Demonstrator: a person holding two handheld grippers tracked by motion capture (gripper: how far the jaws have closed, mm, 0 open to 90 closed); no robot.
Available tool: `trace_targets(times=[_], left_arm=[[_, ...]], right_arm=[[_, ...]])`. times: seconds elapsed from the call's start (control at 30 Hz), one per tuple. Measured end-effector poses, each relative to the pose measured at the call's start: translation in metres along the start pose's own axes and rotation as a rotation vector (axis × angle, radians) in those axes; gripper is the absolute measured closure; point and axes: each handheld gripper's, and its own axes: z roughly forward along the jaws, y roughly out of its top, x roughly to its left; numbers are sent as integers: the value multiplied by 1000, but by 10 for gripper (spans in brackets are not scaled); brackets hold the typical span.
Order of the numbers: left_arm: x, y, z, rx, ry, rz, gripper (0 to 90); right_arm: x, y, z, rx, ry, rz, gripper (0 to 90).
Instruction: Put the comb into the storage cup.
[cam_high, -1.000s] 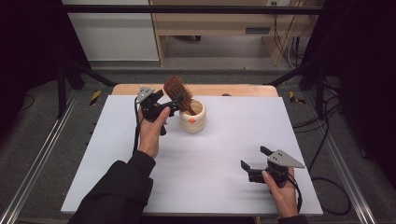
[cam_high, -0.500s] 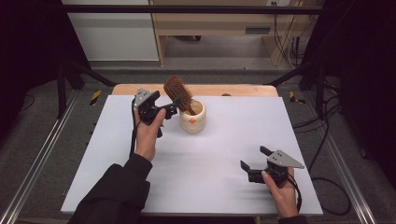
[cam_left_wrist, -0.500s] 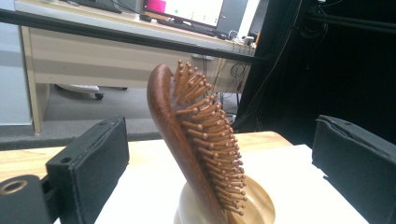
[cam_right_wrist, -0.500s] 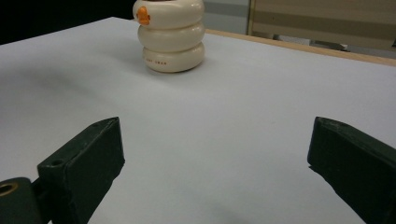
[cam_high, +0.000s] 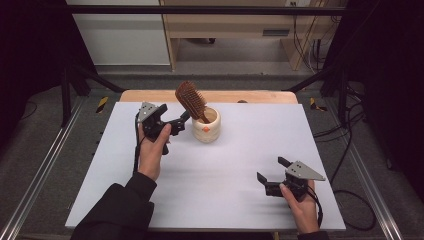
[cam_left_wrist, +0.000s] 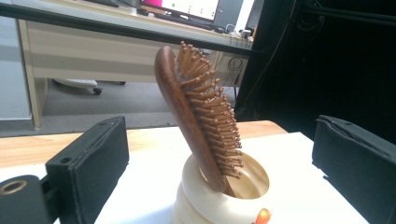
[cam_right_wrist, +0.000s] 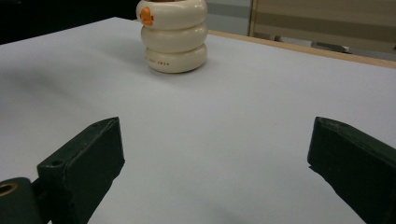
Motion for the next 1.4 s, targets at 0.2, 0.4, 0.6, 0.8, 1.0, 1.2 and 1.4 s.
trace_targets(times=[0.2, 0.4, 0.6, 0.8, 1.0, 1.2, 1.4], left_arm=[[2, -8, -9, 10, -4, -3, 38], [3, -8, -16, 6, -6, -3, 38], [3, -12, -21, 12, -7, -4, 42], [2, -16, -26, 22, -13, -1, 40], [2, -17, -32, 39, -1, 1, 48], [6, -18, -41, 39, 8, 3, 44], [10, -21, -50, 42, 20, 6, 42]], right_arm=[[0, 0, 0, -1, -1, 0, 41], [0, 0, 0, 0, -1, -3, 41], [1, 0, 0, 0, -3, -3, 41], [1, 1, -1, -2, 0, -4, 40], [1, 0, 0, 1, 2, -5, 40], [2, 0, 0, 0, 4, -7, 40], [2, 1, 0, -4, 7, -3, 40]])
